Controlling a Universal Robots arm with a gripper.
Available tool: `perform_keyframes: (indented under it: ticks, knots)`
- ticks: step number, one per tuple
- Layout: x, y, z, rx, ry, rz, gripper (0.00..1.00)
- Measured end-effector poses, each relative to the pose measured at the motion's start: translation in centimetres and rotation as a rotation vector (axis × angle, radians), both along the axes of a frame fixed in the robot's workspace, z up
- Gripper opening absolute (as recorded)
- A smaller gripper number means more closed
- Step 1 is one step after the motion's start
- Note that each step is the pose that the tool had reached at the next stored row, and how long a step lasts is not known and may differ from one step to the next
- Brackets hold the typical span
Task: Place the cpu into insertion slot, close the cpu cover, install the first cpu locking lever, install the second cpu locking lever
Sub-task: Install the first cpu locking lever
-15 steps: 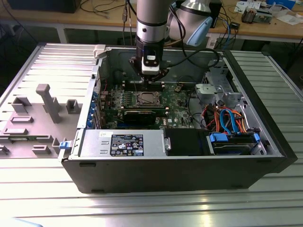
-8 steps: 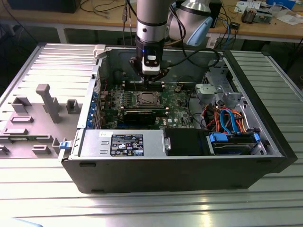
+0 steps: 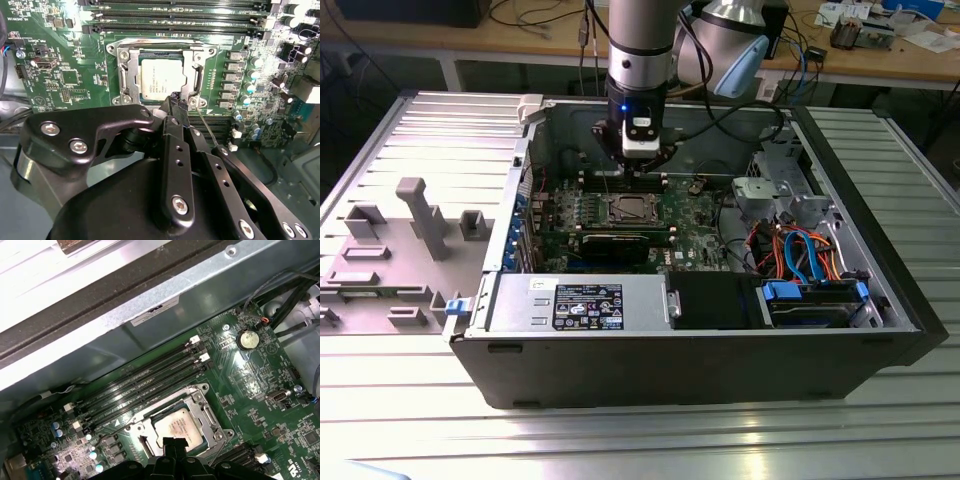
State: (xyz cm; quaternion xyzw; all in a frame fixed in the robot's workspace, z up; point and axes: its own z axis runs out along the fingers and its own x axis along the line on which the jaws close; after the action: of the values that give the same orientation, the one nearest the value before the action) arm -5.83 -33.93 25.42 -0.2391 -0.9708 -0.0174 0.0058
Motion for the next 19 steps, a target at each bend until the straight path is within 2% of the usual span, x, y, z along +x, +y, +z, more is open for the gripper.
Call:
perform_keyframes:
  ticks: [13, 19]
  knots:
    - [0.0, 0.0, 0.0, 0.0001, 0.0, 0.07, 0.11]
    - [0.0, 0.0, 0.0, 0.0, 0.0, 0.127, 0.11]
